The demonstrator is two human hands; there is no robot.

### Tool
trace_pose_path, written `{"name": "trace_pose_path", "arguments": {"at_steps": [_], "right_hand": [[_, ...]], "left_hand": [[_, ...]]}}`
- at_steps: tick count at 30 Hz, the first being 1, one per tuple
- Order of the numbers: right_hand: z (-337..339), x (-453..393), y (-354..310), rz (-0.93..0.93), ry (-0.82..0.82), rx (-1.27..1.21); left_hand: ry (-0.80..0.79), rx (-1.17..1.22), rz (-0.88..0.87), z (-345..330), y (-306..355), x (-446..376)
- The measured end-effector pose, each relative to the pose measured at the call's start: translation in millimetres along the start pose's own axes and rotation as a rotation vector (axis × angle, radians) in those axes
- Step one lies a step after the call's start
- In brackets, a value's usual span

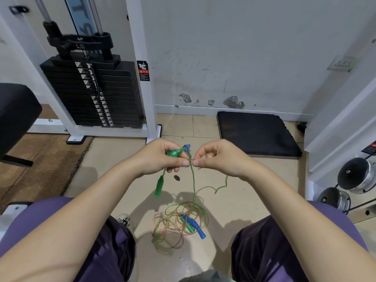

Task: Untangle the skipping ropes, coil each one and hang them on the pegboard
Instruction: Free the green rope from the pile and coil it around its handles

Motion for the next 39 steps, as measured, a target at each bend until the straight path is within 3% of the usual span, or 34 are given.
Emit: {"name": "trace_pose_path", "arguments": {"at_steps": [4,6,9,14,19,25,28,34,39], "right_hand": [[36.4,1.2,2.8,0.027,0.297,-0.233],[48.3,2.9,6.2,0.029,0.366,-0.324],[34.0,0.2,7.4,0.010,0.229,-0.335],[-5.1,-2.4,-0.3,0.041,0.030,-0.317],[5.5,-2.3,-4.7,0.067,0.099,-0.031],[25.2,2.3,-6.2,0.084,0.217,-0.194],[19.5,1.7,-6.8,0.090,0.164,-0.291],[-9.2,2.8,-3.3,0.029,-0.103,-0.255],[-0.9,0.5,1.9,0.014,-0.056,-0.135]], "left_hand": [[0.018,-0.067,0.064,10.9,-8.5,1.6],[0.058,-0.034,0.078,16.1,-10.6,1.7],[0.082,-0.004,0.066,16.9,-5.6,3.6],[-0.035,0.118,0.005,-5.6,8.3,8.9],[-0.100,0.160,0.044,-13.3,1.7,6.0],[-0.135,0.193,0.040,-11.1,0.2,5.6],[-0.170,0.209,0.039,-13.0,1.0,6.4],[-0.286,0.214,-0.001,-24.6,7.2,12.5],[-0.224,0.123,0.033,-18.8,1.4,8.8]]}}
Point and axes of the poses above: each hand's wrist, its own x-axis away from the middle knuckle, its own z-axis out of the back of the hand, y = z × x, the point moved 8 cm from there along -x, towards the middle knuckle, and after that the axes turned 2 degrees about z, right-handed, at the moved point
